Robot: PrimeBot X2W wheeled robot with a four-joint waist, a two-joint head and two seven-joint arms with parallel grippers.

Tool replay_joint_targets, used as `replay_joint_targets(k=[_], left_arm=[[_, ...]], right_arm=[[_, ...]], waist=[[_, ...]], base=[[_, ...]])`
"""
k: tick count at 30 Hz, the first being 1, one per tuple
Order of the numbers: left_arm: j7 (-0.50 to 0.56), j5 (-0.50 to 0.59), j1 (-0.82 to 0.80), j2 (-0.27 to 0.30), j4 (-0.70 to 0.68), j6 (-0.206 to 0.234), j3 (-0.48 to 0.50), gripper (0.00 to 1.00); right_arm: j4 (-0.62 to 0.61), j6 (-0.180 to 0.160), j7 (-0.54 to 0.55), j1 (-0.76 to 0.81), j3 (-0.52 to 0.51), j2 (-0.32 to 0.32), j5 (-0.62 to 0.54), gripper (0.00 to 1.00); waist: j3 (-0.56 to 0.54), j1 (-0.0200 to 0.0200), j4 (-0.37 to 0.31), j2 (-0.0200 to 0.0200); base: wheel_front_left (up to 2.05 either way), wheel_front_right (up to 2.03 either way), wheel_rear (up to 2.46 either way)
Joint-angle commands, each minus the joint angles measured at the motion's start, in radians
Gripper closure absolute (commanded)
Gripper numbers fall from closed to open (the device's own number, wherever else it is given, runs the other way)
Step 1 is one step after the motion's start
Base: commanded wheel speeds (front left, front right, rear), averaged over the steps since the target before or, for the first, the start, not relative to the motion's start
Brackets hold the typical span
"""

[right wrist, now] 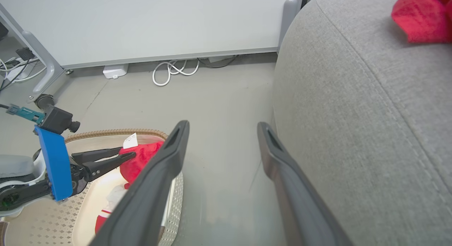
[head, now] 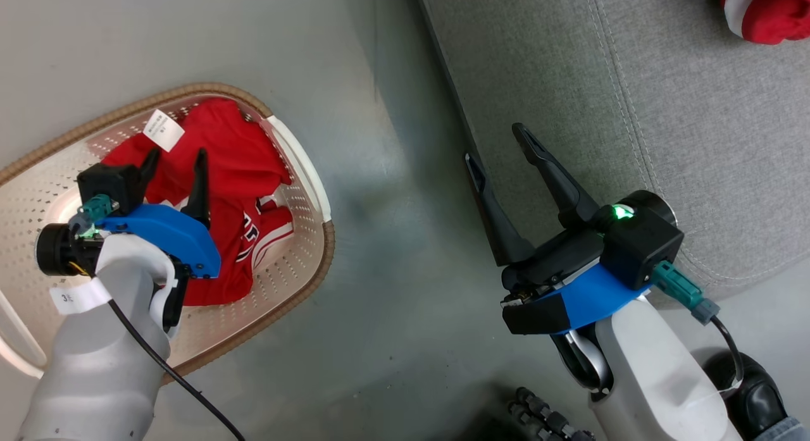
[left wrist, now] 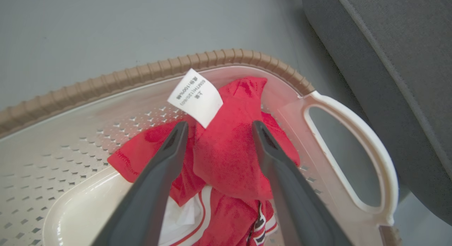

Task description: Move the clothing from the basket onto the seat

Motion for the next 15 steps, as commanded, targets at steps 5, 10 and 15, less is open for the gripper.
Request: replay_joint_targets(k=[5, 10, 15], left_arm=[[0.000, -0.033, -0.040, 0.010, 0.033, -0.001, 0.010, 0.00], [0.009, -0.058, -0.061, 0.008, 0.056, -0.001, -0.002, 0.00], [0.023, -0.082, -0.072, 0.001, 0.071, -0.001, -0.020, 0.00]], right_arm=[[-0.009, 0.000, -0.006, -0.023, 0.009, 0.002, 0.007, 0.00], [-0.021, 0.000, -0.006, -0.024, 0.008, 0.002, 0.017, 0.00], [-0.028, 0.000, -0.006, -0.027, 0.011, 0.002, 0.024, 0.00]], waist=[[0.029, -0.0001, -0.015, 0.0000], [0.050, -0.0001, -0.022, 0.0000], [0.060, -0.0001, -0.026, 0.0000]], base=[[0.00, 0.00, 0.00], [0.00, 0.00, 0.00], [0.00, 0.00, 0.00]])
